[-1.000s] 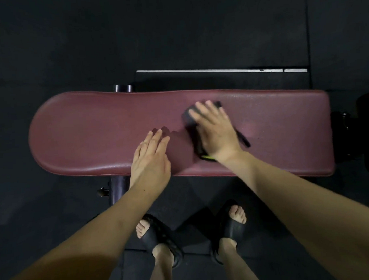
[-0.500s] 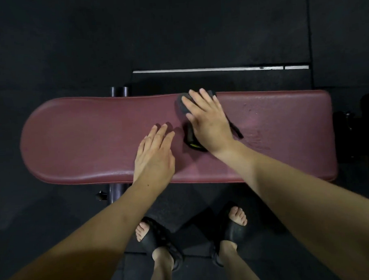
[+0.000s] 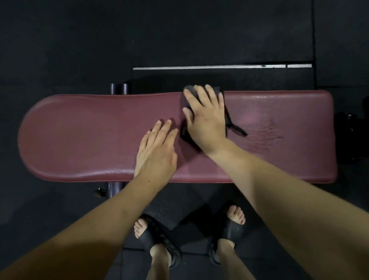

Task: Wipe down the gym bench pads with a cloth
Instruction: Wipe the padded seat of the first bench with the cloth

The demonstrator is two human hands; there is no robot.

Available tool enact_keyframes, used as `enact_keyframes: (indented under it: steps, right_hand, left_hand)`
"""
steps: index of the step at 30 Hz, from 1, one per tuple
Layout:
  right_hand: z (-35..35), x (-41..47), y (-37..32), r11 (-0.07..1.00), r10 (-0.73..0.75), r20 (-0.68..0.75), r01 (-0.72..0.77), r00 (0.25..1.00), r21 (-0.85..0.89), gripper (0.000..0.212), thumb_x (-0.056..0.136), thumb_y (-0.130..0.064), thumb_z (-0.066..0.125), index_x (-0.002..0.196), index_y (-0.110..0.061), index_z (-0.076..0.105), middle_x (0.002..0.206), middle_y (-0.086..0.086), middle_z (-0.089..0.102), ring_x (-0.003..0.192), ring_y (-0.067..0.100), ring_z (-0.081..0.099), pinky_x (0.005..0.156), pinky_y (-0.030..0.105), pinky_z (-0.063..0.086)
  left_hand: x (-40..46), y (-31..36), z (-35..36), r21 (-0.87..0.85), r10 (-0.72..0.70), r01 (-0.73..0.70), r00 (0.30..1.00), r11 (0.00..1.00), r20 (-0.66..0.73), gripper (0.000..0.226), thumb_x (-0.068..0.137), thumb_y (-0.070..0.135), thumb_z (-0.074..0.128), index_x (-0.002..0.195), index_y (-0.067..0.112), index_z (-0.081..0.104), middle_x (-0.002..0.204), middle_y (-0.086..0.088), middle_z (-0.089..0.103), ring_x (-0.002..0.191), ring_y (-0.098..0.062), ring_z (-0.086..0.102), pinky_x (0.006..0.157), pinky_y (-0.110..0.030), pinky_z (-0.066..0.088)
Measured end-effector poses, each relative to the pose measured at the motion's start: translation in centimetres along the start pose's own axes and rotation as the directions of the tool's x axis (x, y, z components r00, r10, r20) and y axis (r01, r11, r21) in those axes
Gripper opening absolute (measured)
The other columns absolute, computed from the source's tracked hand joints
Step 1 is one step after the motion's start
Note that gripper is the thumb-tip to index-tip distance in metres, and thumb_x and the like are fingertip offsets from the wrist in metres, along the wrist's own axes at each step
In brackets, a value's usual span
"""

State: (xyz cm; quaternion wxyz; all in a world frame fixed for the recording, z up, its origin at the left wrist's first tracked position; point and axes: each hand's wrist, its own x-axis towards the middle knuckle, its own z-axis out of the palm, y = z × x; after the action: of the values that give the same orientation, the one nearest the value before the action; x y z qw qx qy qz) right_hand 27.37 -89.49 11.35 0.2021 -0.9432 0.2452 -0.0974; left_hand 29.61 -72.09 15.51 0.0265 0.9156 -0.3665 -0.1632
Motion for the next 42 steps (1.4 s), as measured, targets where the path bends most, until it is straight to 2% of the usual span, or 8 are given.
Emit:
enact_keyframes:
  steps: [3,8,14,17,22,27,33,42]
  right_hand:
    - [-1.3,-0.2,4.5,0.990,-0.141,0.030,0.141,0.989,0.002,0.042,0.106,-0.031,0.046,0.146,-0.022,0.057,0.152,0.004,0.053,0.148,0.031,0.041,0.124,0.052,0.026]
    - [-5.2,-1.8,12.8,0.998,-0.043,0.057,0.046,0.997,-0.043,0.046,0.106,-0.030,0.042,0.149,-0.021,0.054,0.156,0.007,0.049,0.151,0.033,0.035,0.125,0.051,0.023]
    - [-2.5,-2.5,6.7,0.981,0.185,-0.080,-0.189,0.979,-0.037,0.047,0.104,-0.029,0.044,0.149,-0.022,0.054,0.156,0.008,0.049,0.151,0.035,0.033,0.125,0.054,0.018]
    - [-3.3,-6.0,7.0,0.999,-0.033,0.011,0.033,0.999,0.002,0.045,0.107,-0.026,0.047,0.151,-0.023,0.053,0.157,0.008,0.048,0.153,0.034,0.032,0.127,0.052,0.018]
    - [-5.1,-13.3,8.3,0.932,-0.361,0.199,0.351,0.911,0.087,0.045,0.107,-0.024,0.049,0.152,-0.021,0.052,0.161,0.001,0.044,0.155,0.028,0.029,0.127,0.051,0.020]
    - [-3.9,-6.2,9.2,0.919,-0.386,0.163,0.363,0.908,0.153,0.051,0.104,-0.027,0.051,0.152,-0.011,0.048,0.159,0.009,0.046,0.151,0.032,0.037,0.124,0.054,0.026]
    - [-2.4,-0.7,7.0,0.977,-0.155,0.073,0.142,0.985,0.159,0.052,0.100,-0.030,0.062,0.146,-0.008,0.055,0.154,0.014,0.051,0.149,0.034,0.040,0.125,0.054,0.026]
    - [-5.3,-9.7,8.3,0.812,-0.566,0.264,0.583,0.781,0.017,0.047,0.104,-0.038,0.052,0.150,-0.031,0.053,0.165,0.005,0.038,0.155,0.033,0.029,0.124,0.050,0.029]
  left_hand:
    - [0.0,0.3,-0.4,0.007,0.012,-0.012,1.000,1.000,0.013,0.055,0.099,0.018,0.047,0.154,0.015,0.042,0.168,-0.002,0.027,0.157,-0.021,0.017,0.127,-0.044,0.020]
    - [0.7,1.6,-0.4,-0.033,0.015,-0.015,1.000,0.999,0.016,0.056,0.101,0.021,0.043,0.156,0.016,0.039,0.169,-0.001,0.025,0.157,-0.021,0.015,0.127,-0.045,0.018]
    - [0.5,2.0,0.2,-0.089,0.001,-0.001,1.000,0.996,-0.007,0.056,0.099,0.019,0.044,0.155,0.015,0.041,0.168,-0.002,0.026,0.157,-0.020,0.015,0.127,-0.046,0.020]
    - [-0.4,1.9,0.1,-0.068,-0.005,0.005,1.000,0.998,0.013,0.057,0.099,0.020,0.044,0.156,0.016,0.038,0.169,-0.002,0.024,0.158,-0.020,0.013,0.126,-0.046,0.021]
    - [-2.5,1.8,0.7,0.002,0.024,-0.024,0.999,1.000,0.049,0.059,0.101,0.021,0.044,0.159,0.017,0.033,0.171,-0.003,0.017,0.158,-0.023,0.010,0.126,-0.045,0.022]
    - [-3.1,1.5,1.3,-0.019,0.007,-0.006,0.999,1.000,0.045,0.058,0.101,0.021,0.044,0.159,0.018,0.033,0.171,-0.001,0.016,0.158,-0.021,0.009,0.127,-0.043,0.018]
    - [-3.9,1.3,1.1,-0.092,-0.051,0.049,0.998,0.995,-0.022,0.054,0.099,0.014,0.050,0.153,0.015,0.043,0.168,-0.003,0.027,0.158,-0.022,0.013,0.127,-0.046,0.019]
    - [-6.0,1.3,0.8,-0.085,-0.057,0.057,0.998,0.995,0.009,0.054,0.100,0.017,0.047,0.154,0.016,0.044,0.169,-0.002,0.025,0.158,-0.023,0.012,0.128,-0.044,0.017]
